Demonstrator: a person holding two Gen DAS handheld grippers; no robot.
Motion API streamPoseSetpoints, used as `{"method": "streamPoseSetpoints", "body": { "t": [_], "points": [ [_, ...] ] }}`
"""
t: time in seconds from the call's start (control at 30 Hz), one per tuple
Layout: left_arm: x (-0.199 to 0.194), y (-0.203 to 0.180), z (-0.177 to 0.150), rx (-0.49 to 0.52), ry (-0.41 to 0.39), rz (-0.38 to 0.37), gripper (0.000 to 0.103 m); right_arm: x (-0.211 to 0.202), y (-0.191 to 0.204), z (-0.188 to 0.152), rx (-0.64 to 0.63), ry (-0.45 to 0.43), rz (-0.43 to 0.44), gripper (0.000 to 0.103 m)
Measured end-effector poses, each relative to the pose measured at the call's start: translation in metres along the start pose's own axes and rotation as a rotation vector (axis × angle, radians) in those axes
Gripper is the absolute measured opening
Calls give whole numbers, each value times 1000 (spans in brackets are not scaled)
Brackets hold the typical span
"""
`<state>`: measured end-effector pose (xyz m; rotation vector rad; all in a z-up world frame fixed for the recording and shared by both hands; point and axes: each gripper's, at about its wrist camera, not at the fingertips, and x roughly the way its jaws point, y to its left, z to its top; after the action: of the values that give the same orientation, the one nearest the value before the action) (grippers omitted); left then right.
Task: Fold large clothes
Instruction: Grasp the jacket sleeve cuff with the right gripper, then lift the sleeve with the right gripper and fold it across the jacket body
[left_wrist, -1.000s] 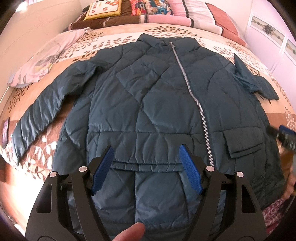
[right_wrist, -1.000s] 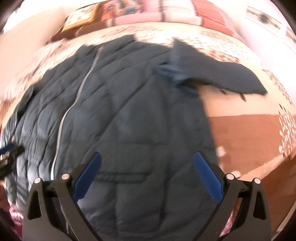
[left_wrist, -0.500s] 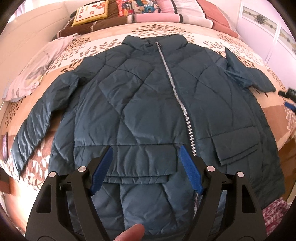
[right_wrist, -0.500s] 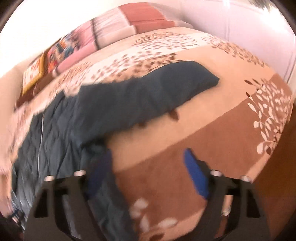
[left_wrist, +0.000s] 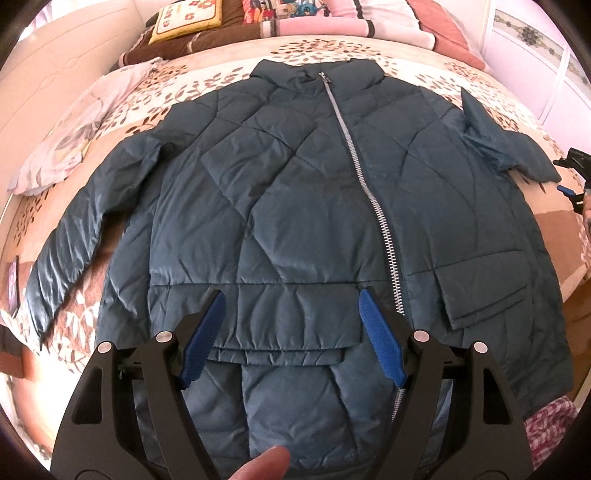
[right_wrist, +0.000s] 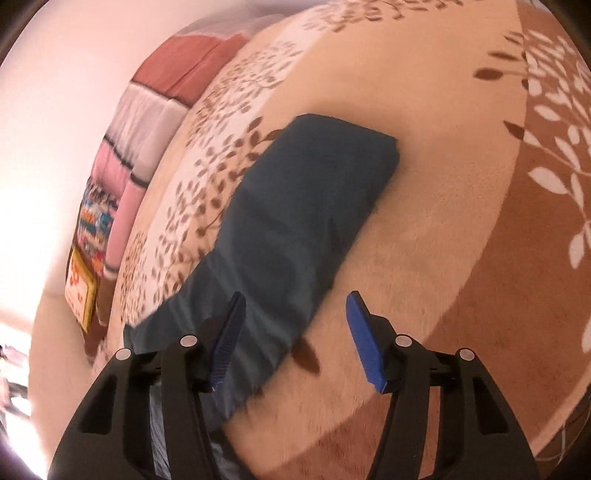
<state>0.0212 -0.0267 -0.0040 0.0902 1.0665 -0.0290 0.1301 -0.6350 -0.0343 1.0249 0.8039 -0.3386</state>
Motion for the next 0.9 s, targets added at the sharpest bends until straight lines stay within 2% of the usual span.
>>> {"method": "streamPoseSetpoints", "body": {
  "t": [0.17,0.3,0.37,0.43,0.5,0.53,0.73,0.9],
  "points": [
    [2,1,1,-7,7,7,74,15,-13,11,64,-15,1,56],
    [4,4,1,-21,13,12,74,23,-18,19,99,-55,39,50],
    [5,4,1,-24,19,13,74,27,-22,22,115,-71,47,42],
    [6,3,2,-24,22,14,74,30,-28,23,128,-75,46,23],
    [6,4,2,-22,16,12,74,29,-30,24,136,-73,60,11],
    [5,3,2,-21,12,12,74,28,-29,24,136,-75,78,9],
    [-1,5,-1,-36,-1,-3,74,-21,19,11,-80,-167,131,7],
    [-9,13,-6,-65,-30,-31,74,-65,91,-9,-270,-220,231,7]
  ]
}}
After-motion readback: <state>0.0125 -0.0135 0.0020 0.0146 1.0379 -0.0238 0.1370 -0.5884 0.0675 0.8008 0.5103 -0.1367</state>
